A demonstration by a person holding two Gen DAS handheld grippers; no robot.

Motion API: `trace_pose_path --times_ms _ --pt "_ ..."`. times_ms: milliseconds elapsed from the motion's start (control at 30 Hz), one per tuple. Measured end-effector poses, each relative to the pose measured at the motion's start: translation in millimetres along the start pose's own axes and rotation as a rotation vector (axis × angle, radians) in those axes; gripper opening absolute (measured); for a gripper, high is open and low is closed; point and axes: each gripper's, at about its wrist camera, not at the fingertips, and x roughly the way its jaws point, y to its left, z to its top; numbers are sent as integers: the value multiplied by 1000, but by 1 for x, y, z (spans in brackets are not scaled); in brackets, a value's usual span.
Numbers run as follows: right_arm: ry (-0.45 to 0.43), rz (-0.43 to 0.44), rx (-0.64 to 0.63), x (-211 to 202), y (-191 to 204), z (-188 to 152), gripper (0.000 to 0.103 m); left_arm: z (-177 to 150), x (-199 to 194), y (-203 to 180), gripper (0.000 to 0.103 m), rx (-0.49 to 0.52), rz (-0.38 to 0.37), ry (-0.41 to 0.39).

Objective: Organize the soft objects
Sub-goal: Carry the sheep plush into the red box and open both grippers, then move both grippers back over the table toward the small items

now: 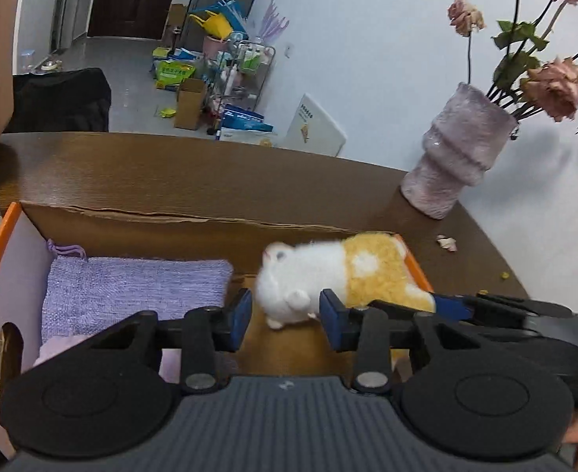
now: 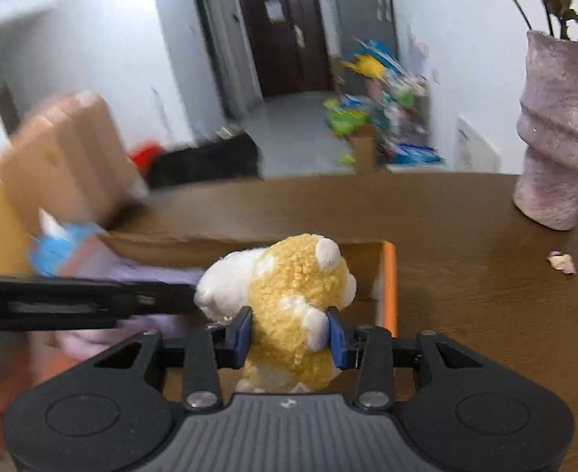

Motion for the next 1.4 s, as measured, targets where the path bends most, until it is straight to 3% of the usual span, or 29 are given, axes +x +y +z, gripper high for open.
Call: trace_pose_path --times_ms 67,167,333,433,567,767,933,1167,1400 --pt "22 -53 -51 12 8 -1 46 -3 -4 -1 38 34 11 -16" --pt "-20 -120 -103 9 16 -2 60 -5 -13 0 40 75 43 -43" --pt "-77 -144 -92 -17 21 10 63 3 -51 -1 41 116 86 -76" --pt "-112 -142 -103 -48 24 20 64 8 -88 -3 44 143 111 -124" --pt "-174 -153 -120 -113 33 23 74 6 -144 -6 55 171 135 -178" --pt "-286 -144 -107 -194 44 4 78 -27 -220 -12 63 214 201 -277" --pt "-403 -97 -125 -251 69 -66 80 -108 -275 -16 74 289 246 -379" --pt "-516 -43 -173 -310 113 -203 88 -236 -331 -19 84 289 194 -445" --pt "-510 -13 -136 -333 146 -312 91 -324 -370 -12 89 198 177 -442"
